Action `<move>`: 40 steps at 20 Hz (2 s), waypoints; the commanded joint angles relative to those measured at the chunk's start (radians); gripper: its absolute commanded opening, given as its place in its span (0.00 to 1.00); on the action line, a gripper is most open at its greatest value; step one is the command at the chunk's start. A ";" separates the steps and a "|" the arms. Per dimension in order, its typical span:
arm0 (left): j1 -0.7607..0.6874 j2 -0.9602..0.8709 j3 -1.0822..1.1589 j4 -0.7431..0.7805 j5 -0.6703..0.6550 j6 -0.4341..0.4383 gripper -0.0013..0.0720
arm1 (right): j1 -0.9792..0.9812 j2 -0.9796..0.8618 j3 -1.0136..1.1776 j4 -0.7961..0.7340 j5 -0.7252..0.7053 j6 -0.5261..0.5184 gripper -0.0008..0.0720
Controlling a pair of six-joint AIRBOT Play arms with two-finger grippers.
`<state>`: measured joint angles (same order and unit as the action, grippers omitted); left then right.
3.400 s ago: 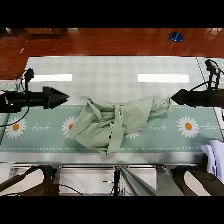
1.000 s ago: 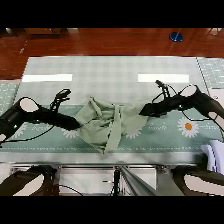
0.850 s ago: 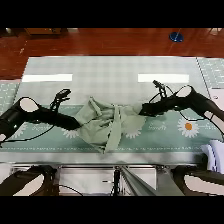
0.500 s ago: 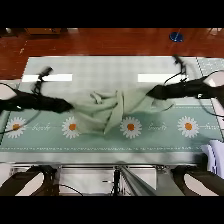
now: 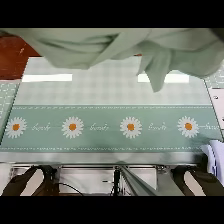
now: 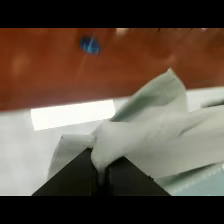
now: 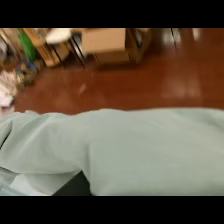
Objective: Fold the shirts.
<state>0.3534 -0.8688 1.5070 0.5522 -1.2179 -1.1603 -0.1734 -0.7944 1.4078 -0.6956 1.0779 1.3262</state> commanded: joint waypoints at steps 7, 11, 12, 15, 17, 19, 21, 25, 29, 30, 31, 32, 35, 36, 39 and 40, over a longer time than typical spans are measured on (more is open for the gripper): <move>0.019 0.111 0.173 -0.089 -0.422 -0.232 0.05 | -0.011 0.085 0.090 0.101 0.364 0.236 0.05; 0.019 0.238 0.082 -0.033 -0.564 -0.369 0.05 | -0.011 0.152 0.090 -0.150 0.707 0.328 0.05; 0.019 0.281 0.021 0.000 -0.592 -0.399 0.05 | -0.012 0.167 0.090 -0.235 0.781 0.329 0.06; 0.020 0.419 -0.275 0.032 -0.613 -0.429 0.05 | 0.023 0.212 0.018 -0.309 0.776 0.338 0.05; 0.020 0.509 -0.541 0.032 -0.592 -0.435 0.05 | 0.060 0.214 -0.105 -0.312 0.766 0.341 0.05; 0.020 0.578 -0.805 0.032 -0.517 -0.434 0.05 | 0.116 0.213 -0.291 -0.341 0.647 0.336 0.05; 0.019 0.598 -1.025 0.032 -0.396 -0.409 0.05 | 0.193 0.191 -0.492 -0.334 0.420 0.337 0.05; 0.019 0.529 -1.287 0.032 -0.117 -0.265 0.05 | 0.289 -0.012 -0.685 -0.345 -0.003 0.240 0.06; 0.020 0.384 -1.319 -0.027 0.205 -0.151 0.06 | 0.289 -0.233 -0.669 -0.323 -0.359 0.200 0.06; 0.020 0.344 -1.319 -0.103 0.260 -0.090 0.05 | 0.288 -0.269 -0.663 -0.292 -0.435 0.200 0.06; 0.020 0.305 -1.319 -0.178 0.293 -0.026 0.06 | 0.289 -0.294 -0.658 -0.255 -0.503 0.200 0.06; 0.020 0.264 -1.319 -0.243 0.307 0.038 0.06 | 0.289 -0.313 -0.658 -0.209 -0.572 0.200 0.06; 0.013 0.141 -1.319 -0.287 0.310 0.134 0.06 | 0.289 -0.353 -0.658 -0.152 -0.679 0.199 0.06; 0.003 0.096 -1.319 -0.288 0.311 0.164 0.06 | 0.289 -0.367 -0.658 -0.156 -0.679 0.199 0.06; -0.055 -0.024 -1.319 -0.288 0.324 0.217 0.06 | 0.290 -0.417 -0.658 -0.159 -0.623 0.161 0.06; -0.081 -0.060 -1.319 -0.288 0.328 0.236 0.06 | 0.289 -0.430 -0.658 -0.159 -0.590 0.128 0.11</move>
<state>0.3191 -0.8242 0.1898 0.2859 -0.9154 -1.0073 0.1154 -1.1801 0.7502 -0.8677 0.4732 1.5066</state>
